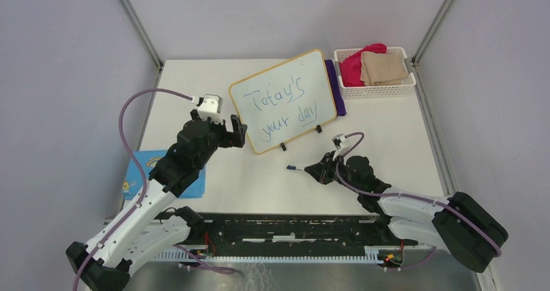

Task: Write a sentence on the whiteboard
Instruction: Place the whiteboard marker at the center of the board, then reset both arms

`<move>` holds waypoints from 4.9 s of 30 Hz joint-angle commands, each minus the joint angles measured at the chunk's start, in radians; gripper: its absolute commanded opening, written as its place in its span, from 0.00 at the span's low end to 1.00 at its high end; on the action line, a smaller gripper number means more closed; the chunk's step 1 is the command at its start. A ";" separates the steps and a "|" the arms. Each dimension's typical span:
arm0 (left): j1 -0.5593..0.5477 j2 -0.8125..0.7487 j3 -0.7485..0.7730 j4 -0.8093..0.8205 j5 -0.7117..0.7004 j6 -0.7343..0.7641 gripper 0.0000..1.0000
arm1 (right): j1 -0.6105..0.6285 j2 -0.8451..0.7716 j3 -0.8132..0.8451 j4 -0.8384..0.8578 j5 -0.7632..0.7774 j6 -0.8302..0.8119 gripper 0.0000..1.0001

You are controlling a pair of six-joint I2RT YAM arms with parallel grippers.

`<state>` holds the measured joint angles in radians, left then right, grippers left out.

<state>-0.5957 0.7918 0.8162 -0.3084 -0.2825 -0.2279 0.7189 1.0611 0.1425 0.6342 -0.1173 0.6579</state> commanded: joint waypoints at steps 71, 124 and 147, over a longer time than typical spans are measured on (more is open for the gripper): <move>0.004 -0.098 -0.088 0.048 -0.049 -0.005 0.94 | -0.113 0.383 -0.020 0.123 -0.062 -0.002 0.32; 0.004 -0.104 -0.079 0.062 0.015 -0.036 0.96 | 0.094 0.027 0.156 -0.427 0.308 -0.370 0.49; 0.002 0.189 0.305 -0.065 -0.273 -0.306 1.00 | 0.173 0.050 0.773 -0.721 0.987 -0.354 0.92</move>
<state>-0.5949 0.9241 0.9955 -0.4103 -0.5003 -0.6300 0.8402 1.0988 0.7383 -0.0021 0.6270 0.3824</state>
